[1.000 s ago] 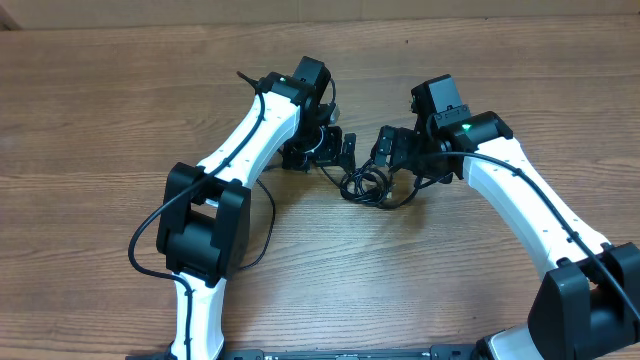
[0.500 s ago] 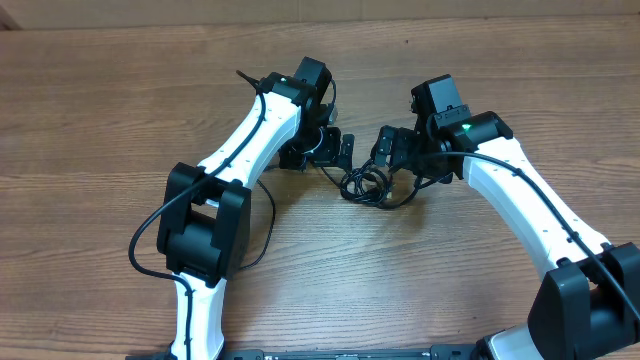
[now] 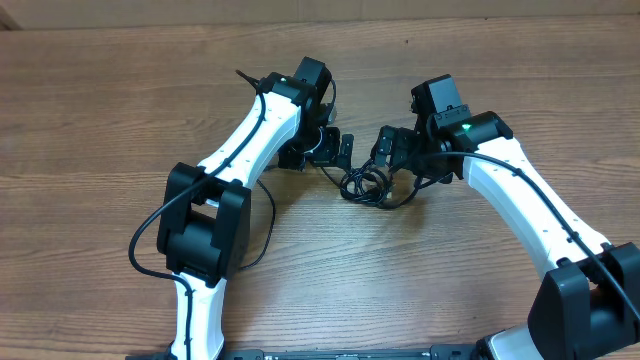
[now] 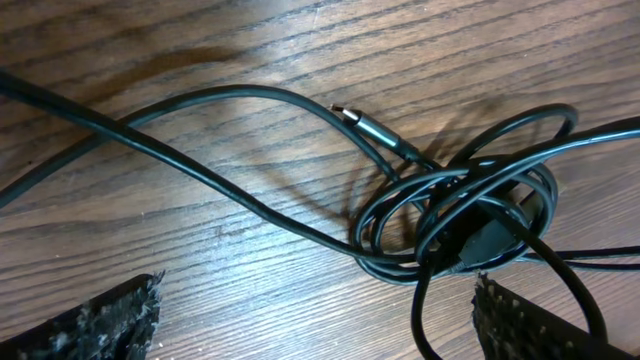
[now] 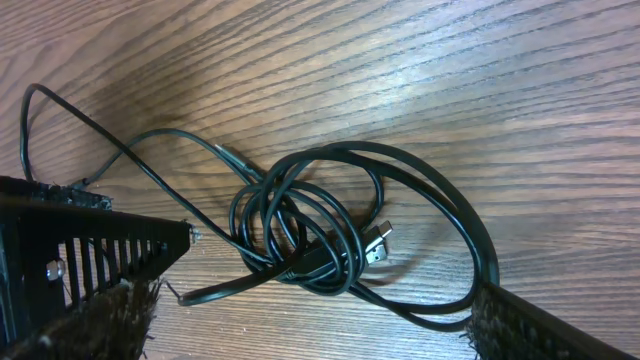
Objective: Untangle cables
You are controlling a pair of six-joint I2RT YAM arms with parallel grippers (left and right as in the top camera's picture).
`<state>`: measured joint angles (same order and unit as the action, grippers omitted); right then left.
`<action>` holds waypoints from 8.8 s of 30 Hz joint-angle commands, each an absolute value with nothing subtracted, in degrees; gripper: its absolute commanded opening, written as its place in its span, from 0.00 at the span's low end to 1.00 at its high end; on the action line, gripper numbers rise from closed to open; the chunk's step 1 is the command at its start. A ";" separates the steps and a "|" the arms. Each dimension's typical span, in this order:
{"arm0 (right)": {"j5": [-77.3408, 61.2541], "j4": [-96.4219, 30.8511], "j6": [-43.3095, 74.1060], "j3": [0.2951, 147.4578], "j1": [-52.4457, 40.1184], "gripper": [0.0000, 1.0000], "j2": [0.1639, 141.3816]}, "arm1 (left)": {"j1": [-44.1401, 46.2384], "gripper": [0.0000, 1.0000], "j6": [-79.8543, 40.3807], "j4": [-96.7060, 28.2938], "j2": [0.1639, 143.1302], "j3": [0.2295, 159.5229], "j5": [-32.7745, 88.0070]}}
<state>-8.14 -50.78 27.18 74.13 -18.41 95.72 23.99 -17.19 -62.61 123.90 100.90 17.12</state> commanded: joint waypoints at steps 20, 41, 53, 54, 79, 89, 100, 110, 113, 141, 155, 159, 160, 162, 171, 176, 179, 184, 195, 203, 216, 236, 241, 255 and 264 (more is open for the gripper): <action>-8.23 -50.68 26.92 74.22 -18.26 1.00 95.07 | 18.24 1.00 -16.73 -61.36 106.37 101.21 13.93; -8.25 -50.68 26.92 74.22 -18.26 1.00 95.07 | 18.24 1.00 -16.73 -61.43 97.78 101.19 5.61; -8.25 -50.68 26.92 74.22 -18.26 1.00 95.07 | 18.39 1.00 -16.80 -61.28 97.01 100.51 5.39; -8.25 -50.68 26.92 74.22 -18.26 1.00 95.07 | 18.39 1.00 -16.80 -61.25 97.06 100.51 5.39; -8.25 -50.68 26.92 74.22 -18.26 1.00 95.07 | 22.90 0.61 -17.12 -60.47 100.09 93.43 10.63; -8.25 -50.68 26.92 74.22 -18.26 1.00 95.07 | 27.11 0.18 -19.35 -54.83 100.09 89.91 13.41; -8.25 -50.68 26.92 74.22 -18.26 1.00 95.07 | 29.82 0.13 -19.35 -51.46 100.25 85.71 12.97; -8.25 -50.68 26.92 74.22 -18.26 1.00 95.07 | 30.52 0.25 -19.33 -43.33 104.84 80.64 21.12; -8.25 -50.68 26.92 74.22 -18.26 1.00 95.07 | 30.83 0.34 -19.31 -41.47 107.04 80.64 22.55; -10.41 -49.08 29.10 72.90 -18.26 0.62 95.88 | 18.04 0.04 -13.91 -52.45 109.60 91.50 38.15; -19.14 -40.16 38.81 72.25 -18.37 0.56 105.27 | 17.19 0.21 -17.76 -56.34 109.65 91.11 27.90; -18.83 -37.65 40.75 72.25 -18.37 0.47 106.96 | 19.05 0.51 -18.44 -56.95 109.73 91.11 23.99; -18.52 -36.97 40.75 72.25 -18.37 0.47 107.31 | 19.64 0.52 -18.44 -56.93 109.75 91.11 23.77; -17.80 -36.01 40.77 72.25 -18.37 0.44 107.85 | 20.71 0.52 -18.44 -56.93 110.04 91.11 23.11; -16.08 -34.50 40.71 72.25 -18.37 0.35 112.95 | 25.56 0.04 -18.94 -55.61 114.41 91.11 22.41; -15.73 -34.57 40.73 72.25 -18.37 0.10 114.78 | 24.16 0.04 -19.77 -55.96 113.73 93.89 23.51; -15.73 -34.74 40.73 72.25 -18.37 0.04 114.78 | 21.39 0.04 -19.77 -58.78 112.03 99.74 25.58; -15.73 -34.76 40.73 72.25 -18.37 0.04 114.78 | 17.56 0.04 -19.75 -63.92 107.98 110.21 25.47; -27.77 -44.66 34.11 81.45 -15.00 0.44 110.65 | 13.78 0.41 -19.92 -68.51 102.63 115.04 24.93; -26.59 -54.02 28.36 84.82 -13.26 0.52 108.53 | 13.50 0.56 -19.94 -73.76 102.85 114.34 16.27; -22.55 -59.18 24.40 84.84 -13.02 0.04 108.53 | 13.52 0.04 -19.27 -76.73 102.85 112.60 15.51; -10.13 -63.55 23.90 84.82 -11.75 0.64 108.53 | 13.52 0.32 -19.57 -82.48 102.87 104.55 6.22; -10.09 -63.77 23.90 84.82 -11.16 1.00 108.53 | 13.54 0.34 -19.75 -81.73 102.87 100.73 7.11; -10.72 -61.71 23.92 84.82 -11.18 1.00 108.53 | 13.89 0.04 -18.41 -69.10 102.87 87.31 22.26; -12.78 -61.80 23.92 84.73 -11.18 0.97 108.55 | 18.13 0.06 -21.17 -61.47 102.87 85.54 19.57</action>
